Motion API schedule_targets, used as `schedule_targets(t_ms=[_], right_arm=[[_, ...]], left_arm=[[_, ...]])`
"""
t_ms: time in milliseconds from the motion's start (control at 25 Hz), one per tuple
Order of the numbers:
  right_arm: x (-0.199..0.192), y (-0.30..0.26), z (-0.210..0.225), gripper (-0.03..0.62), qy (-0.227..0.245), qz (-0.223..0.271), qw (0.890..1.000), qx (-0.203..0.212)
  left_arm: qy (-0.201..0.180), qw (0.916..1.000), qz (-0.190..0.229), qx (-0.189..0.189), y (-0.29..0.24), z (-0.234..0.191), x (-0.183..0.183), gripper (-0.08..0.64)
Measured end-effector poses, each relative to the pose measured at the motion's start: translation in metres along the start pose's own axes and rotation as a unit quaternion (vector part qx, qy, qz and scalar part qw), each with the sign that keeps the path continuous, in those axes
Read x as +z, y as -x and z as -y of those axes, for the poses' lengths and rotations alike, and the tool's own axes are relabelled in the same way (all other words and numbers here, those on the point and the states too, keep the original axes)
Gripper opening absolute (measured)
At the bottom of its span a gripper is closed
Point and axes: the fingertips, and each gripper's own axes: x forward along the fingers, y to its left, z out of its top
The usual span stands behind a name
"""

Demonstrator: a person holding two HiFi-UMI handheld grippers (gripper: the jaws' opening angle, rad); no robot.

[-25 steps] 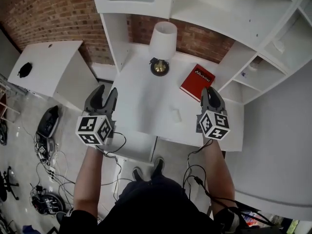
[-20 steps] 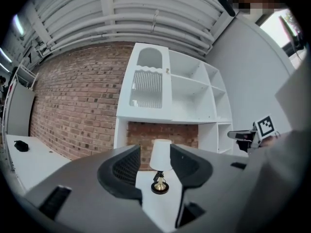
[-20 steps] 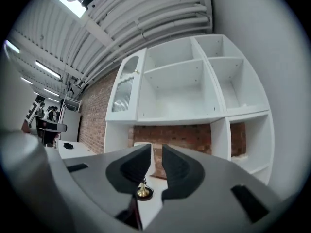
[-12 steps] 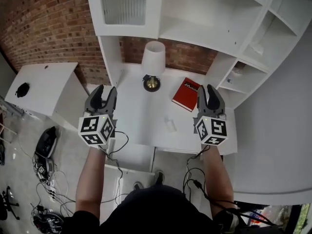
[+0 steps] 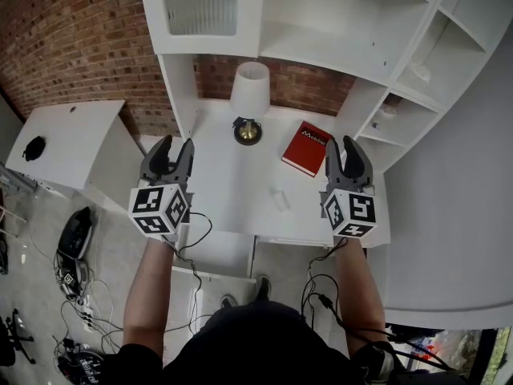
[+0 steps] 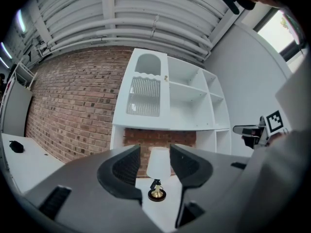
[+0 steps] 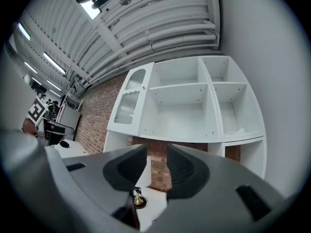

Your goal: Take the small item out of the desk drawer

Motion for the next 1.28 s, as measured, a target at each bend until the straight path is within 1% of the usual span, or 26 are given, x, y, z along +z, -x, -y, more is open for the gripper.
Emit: schedule_targets(t_ms=[200, 360, 840, 1120, 1280], right_arm=[[0.001, 0.001, -0.004, 0.117, 0.001, -0.001, 1.0, 0.004], [0.002, 0.003, -0.003, 0.112, 0.002, 0.005, 1.0, 0.001], [0.003, 0.005, 0.003, 0.112, 0.007, 0.001, 1.0, -0.005], [-0.006, 0.009, 0.001, 0.111, -0.003, -0.005, 1.0, -0.005], [-0.012, 0.01, 0.002, 0.089, -0.01, -0.009, 1.0, -0.004]], left_arm=[[0.002, 1.0, -0.001, -0.008, -0.001, 0.002, -0.001, 0.19], [0.002, 0.9999, -0.002, -0.012, -0.003, 0.004, -0.003, 0.19], [0.008, 0.9998, -0.002, -0.018, -0.006, 0.005, -0.005, 0.19], [0.011, 0.9998, -0.003, -0.018, -0.003, 0.006, -0.01, 0.19], [0.013, 0.9997, -0.008, -0.02, -0.003, 0.01, -0.015, 0.19]])
